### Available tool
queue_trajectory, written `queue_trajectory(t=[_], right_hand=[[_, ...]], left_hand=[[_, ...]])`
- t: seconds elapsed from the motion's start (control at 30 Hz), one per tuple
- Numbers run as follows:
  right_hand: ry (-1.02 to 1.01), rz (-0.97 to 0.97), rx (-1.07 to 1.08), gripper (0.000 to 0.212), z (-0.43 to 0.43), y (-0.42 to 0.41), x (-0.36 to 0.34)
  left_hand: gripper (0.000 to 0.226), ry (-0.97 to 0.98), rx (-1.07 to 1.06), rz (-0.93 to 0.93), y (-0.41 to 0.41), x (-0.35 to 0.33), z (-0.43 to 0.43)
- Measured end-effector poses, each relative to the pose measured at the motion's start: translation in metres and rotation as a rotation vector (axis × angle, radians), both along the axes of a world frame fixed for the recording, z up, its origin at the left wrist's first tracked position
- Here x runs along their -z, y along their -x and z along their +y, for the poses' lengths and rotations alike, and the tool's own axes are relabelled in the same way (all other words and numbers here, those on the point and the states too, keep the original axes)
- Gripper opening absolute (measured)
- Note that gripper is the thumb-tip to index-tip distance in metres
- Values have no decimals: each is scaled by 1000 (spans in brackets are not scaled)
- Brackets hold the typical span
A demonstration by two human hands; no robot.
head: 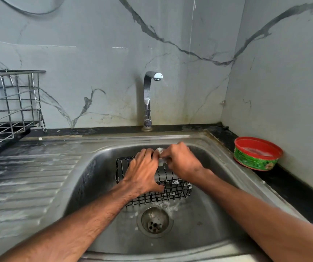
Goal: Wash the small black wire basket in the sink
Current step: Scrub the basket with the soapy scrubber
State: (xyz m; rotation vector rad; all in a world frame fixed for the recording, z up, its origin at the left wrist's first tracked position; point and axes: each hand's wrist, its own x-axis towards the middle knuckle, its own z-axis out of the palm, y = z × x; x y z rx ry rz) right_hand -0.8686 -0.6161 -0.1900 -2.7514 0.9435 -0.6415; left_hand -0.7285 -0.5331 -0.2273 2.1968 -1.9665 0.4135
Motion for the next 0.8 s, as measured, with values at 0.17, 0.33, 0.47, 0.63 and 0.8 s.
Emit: queue_trajectory(t=[0.17,0.33,0.47,0.63,0.8], right_hand=[[-16,-24,56,32,-9,7,-3],[-50,-46,230,25,-32,38,-9],[-69,11,338,24,-43,52,-7],[-46,60,291,28,-40,42,-7],[36,132,237,31,-20,28,-14]], left_hand=[[129,-32,-29,8,-2,-1,1],[130,-40,-37,0,-2,-2,2],[129,-25,-33,-5,-2,-1,2],[128,-6,-30,-5,-3,-1,2],[128,-10,-30,0,-4,-2,4]])
